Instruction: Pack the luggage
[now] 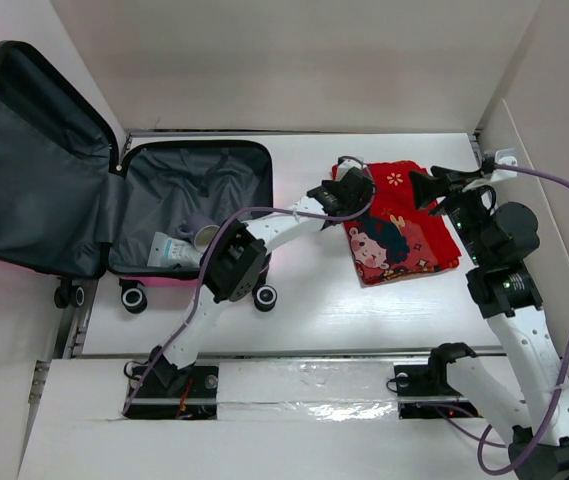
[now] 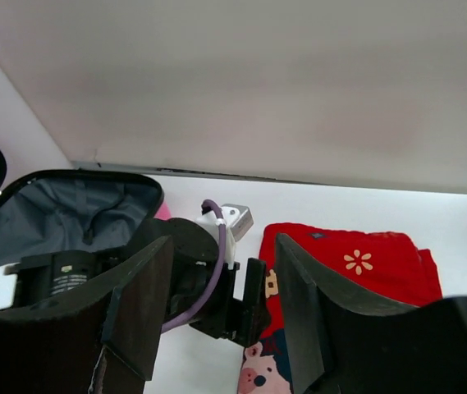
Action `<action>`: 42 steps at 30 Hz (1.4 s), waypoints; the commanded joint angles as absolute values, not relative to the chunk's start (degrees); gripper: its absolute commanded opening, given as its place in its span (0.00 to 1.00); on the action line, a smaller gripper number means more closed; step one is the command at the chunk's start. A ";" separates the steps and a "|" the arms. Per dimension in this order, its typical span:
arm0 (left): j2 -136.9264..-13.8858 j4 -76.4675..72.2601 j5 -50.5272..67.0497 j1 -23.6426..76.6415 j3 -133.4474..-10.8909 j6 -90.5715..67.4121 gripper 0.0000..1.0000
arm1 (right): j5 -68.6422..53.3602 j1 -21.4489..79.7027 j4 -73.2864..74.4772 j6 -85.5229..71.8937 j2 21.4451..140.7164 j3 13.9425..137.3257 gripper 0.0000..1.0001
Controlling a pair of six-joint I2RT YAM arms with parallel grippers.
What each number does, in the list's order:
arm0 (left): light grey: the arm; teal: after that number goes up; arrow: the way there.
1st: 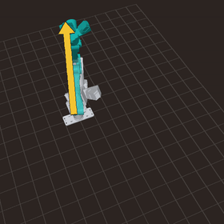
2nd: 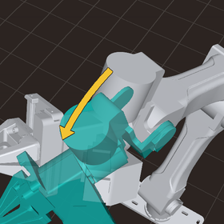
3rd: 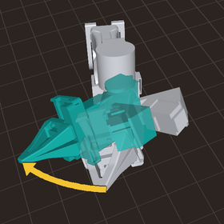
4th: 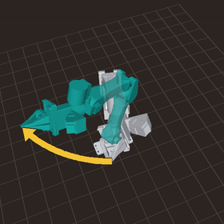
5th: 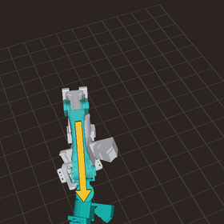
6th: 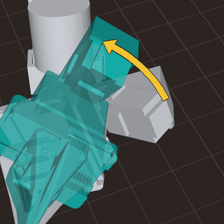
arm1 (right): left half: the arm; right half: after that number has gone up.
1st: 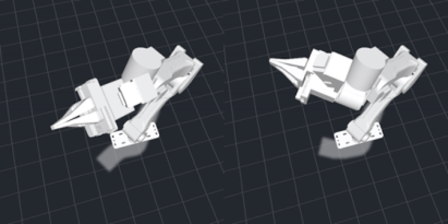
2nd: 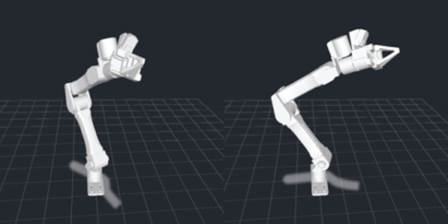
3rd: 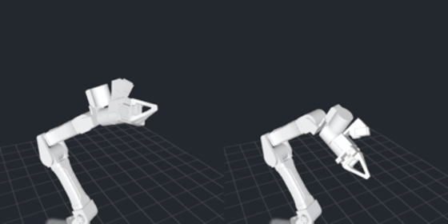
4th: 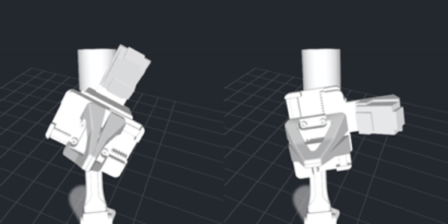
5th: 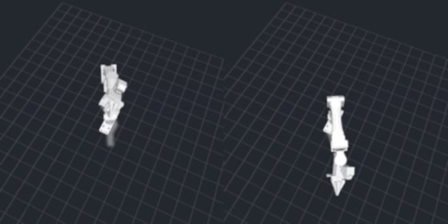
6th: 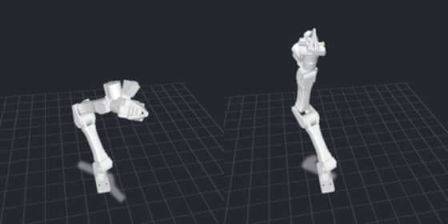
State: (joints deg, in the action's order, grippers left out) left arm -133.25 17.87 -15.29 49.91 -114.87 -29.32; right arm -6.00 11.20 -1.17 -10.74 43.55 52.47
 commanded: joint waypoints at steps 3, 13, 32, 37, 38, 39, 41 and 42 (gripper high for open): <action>-131.04 16.00 -15.48 47.99 -112.94 -32.34 0.70 | -5.36 12.48 -2.81 -9.67 43.24 52.65 0.58; -140.70 17.75 -12.04 47.46 -120.67 -32.96 0.69 | -6.33 13.62 -3.34 -8.97 43.68 52.65 0.59; -145.99 12.05 -10.11 47.55 -125.42 -34.02 0.00 | -1.23 17.31 -2.64 -7.65 41.31 52.21 0.59; -135.57 10.72 -10.90 45.09 -121.38 -26.39 0.00 | -0.26 17.84 -2.81 -7.38 41.40 51.86 0.59; -133.53 10.98 -11.07 44.04 -120.77 -25.15 0.00 | -0.26 17.84 -2.90 -7.30 41.57 51.86 0.59; -131.50 11.16 -10.99 43.42 -119.54 -23.74 0.00 | -0.26 17.84 -2.90 -7.29 41.57 51.86 0.59; -125.79 12.38 -10.55 41.50 -118.83 -19.96 0.00 | 1.40 17.84 -2.90 -7.03 41.66 51.77 0.59; -124.21 13.09 -9.68 40.70 -118.57 -18.73 0.00 | 1.75 17.84 -2.90 -7.03 41.75 51.77 0.59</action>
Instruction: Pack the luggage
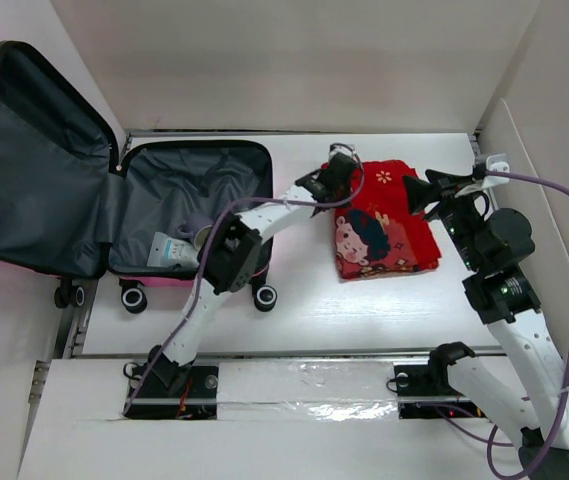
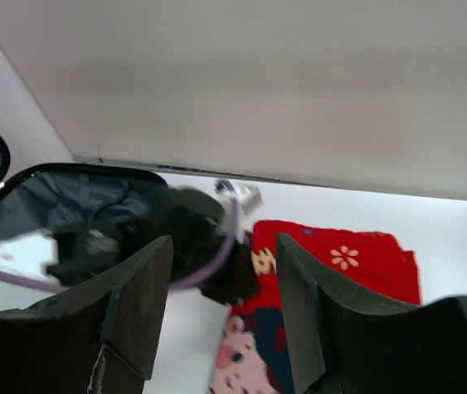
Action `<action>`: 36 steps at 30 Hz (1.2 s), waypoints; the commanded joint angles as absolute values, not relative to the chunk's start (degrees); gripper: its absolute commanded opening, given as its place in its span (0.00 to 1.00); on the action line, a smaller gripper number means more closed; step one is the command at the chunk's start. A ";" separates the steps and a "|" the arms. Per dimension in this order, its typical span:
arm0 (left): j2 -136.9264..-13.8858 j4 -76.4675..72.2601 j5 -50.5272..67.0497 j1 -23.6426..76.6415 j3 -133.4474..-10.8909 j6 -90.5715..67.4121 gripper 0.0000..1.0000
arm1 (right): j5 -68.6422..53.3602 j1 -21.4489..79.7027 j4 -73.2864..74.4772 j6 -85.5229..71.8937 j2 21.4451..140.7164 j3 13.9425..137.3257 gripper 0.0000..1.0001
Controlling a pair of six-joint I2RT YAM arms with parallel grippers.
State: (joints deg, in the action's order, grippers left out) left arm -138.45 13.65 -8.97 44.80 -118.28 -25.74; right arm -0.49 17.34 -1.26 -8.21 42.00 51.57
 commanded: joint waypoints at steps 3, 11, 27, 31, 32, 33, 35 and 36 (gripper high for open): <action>-118.05 17.22 -9.32 37.02 -117.86 -15.91 0.00 | 2.37 17.84 -2.81 -6.86 41.84 51.68 0.59; -97.23 16.62 -5.01 22.78 -100.66 -16.96 0.00 | 3.60 17.84 -2.90 -6.24 42.27 51.50 0.59; -78.48 6.24 -2.11 -10.80 -60.47 -24.51 0.00 | 4.39 18.37 -2.64 -5.71 42.54 51.50 0.59; -78.84 8.26 -4.48 -14.23 -63.27 -25.84 0.00 | 3.87 18.90 -2.72 -5.62 43.50 51.59 0.59; -78.92 8.00 -4.40 -14.76 -63.46 -25.84 0.00 | 3.43 18.90 -2.64 -5.62 43.68 51.50 0.59; -79.19 8.26 -4.48 -14.77 -63.81 -25.84 0.01 | 3.08 18.90 -2.72 -5.54 44.03 51.68 0.59; -80.50 9.14 -3.96 -14.77 -65.30 -25.75 0.28 | 1.32 18.90 -2.64 -5.36 45.00 51.94 0.59; -80.77 9.49 -3.09 -14.77 -65.56 -25.84 0.36 | 0.88 18.90 -2.64 -5.27 45.44 52.03 0.58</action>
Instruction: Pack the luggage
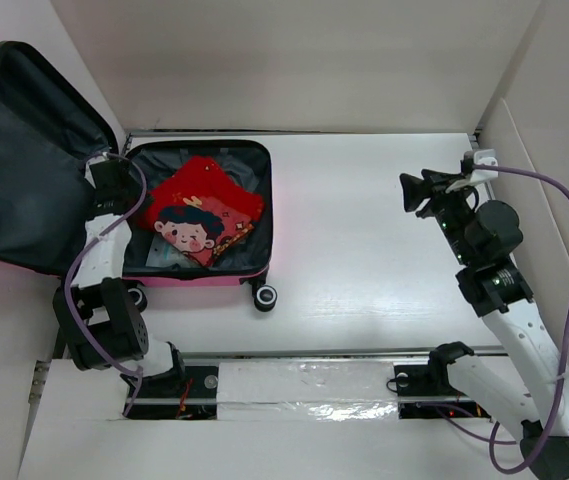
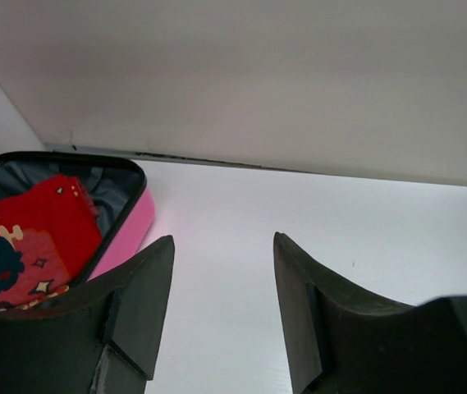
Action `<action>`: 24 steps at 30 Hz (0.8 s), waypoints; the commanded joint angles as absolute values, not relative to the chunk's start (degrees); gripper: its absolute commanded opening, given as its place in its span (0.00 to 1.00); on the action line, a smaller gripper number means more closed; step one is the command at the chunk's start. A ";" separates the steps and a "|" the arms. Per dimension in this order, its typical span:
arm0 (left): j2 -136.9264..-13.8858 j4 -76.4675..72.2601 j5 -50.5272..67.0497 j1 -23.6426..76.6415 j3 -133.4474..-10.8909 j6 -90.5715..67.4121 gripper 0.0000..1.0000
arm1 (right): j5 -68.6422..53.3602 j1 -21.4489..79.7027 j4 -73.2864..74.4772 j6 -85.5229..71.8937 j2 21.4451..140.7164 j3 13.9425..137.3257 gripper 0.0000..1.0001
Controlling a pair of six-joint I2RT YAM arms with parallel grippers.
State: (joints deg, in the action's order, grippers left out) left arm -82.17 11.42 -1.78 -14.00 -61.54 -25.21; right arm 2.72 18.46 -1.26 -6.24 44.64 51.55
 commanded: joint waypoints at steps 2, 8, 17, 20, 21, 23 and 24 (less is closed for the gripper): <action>-79.46 9.50 -2.03 -14.77 -65.48 -26.45 0.50 | -0.34 18.90 -2.55 -4.84 46.31 52.29 0.48; -65.15 7.72 -4.03 -14.77 -61.17 -29.35 0.37 | -4.13 19.42 -2.63 -4.13 47.72 52.65 0.02; -39.21 17.72 -34.07 -14.77 -52.48 -32.95 0.00 | -7.03 20.57 -2.99 -3.17 49.39 53.00 0.07; -37.71 23.37 -46.82 -14.77 -49.06 -35.77 0.00 | -8.26 21.18 -2.11 -2.46 49.66 53.79 0.09; -37.18 23.81 -49.19 -14.77 -47.91 -35.77 0.00 | -8.44 21.18 -1.67 -2.29 49.75 53.96 0.10; -36.48 25.65 -53.08 -14.77 -46.76 -37.17 0.02 | -9.23 21.80 -1.15 -1.67 50.27 54.58 0.12; -36.56 26.01 -53.43 -14.77 -47.11 -37.35 0.09 | -9.40 21.80 -0.62 -1.58 50.53 54.84 0.14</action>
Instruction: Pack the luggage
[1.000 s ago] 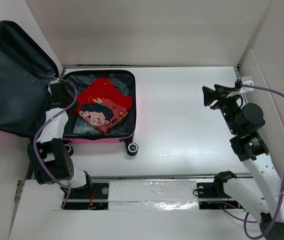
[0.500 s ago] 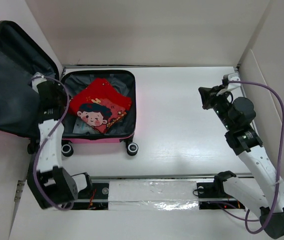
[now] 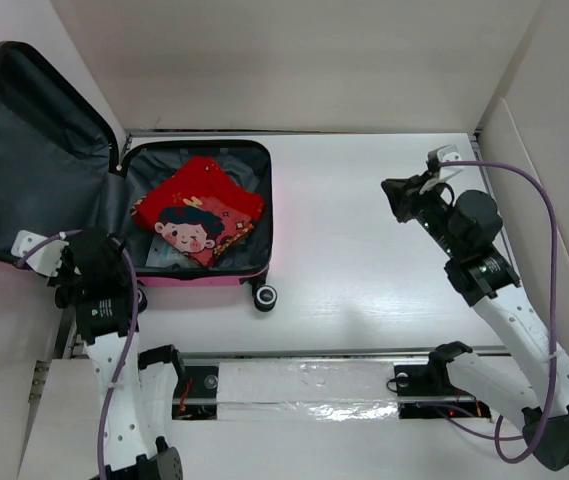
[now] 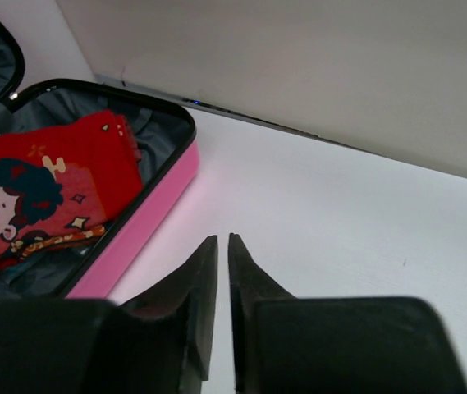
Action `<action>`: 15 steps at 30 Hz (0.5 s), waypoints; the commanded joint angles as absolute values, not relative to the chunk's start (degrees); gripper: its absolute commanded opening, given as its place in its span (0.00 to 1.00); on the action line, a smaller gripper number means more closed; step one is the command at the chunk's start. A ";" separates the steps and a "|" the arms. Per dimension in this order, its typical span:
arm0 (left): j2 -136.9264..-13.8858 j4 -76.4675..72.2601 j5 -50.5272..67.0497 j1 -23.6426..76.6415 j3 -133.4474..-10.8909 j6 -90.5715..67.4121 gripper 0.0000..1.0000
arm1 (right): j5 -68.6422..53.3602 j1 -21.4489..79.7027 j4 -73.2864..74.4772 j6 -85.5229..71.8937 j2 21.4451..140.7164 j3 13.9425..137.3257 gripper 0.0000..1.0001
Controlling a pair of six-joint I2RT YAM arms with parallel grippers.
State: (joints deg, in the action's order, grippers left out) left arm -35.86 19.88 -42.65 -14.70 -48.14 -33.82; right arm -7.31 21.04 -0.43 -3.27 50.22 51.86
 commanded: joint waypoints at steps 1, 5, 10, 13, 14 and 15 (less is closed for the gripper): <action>-36.48 25.84 -53.96 -14.77 -47.11 -37.01 0.16 | -10.01 22.32 -0.35 -1.41 50.80 55.10 0.20; -41.03 21.26 -63.63 -14.77 -44.55 -28.21 0.55 | -10.72 22.94 2.46 -0.70 51.59 56.51 0.38; -50.52 24.01 -58.13 -24.13 -50.87 -29.81 0.55 | -12.47 23.99 2.99 -0.70 52.64 57.22 0.45; -53.34 21.10 -53.81 -26.02 -54.48 -27.61 0.50 | -13.70 24.52 3.08 -0.70 52.65 57.48 0.45; -54.31 21.27 -53.53 -27.58 -55.62 -27.42 0.46 | -14.23 24.52 2.99 -0.70 52.65 57.48 0.45; -54.84 21.62 -53.87 -27.60 -56.77 -27.16 0.44 | -14.50 25.13 2.90 -0.01 52.73 57.48 0.45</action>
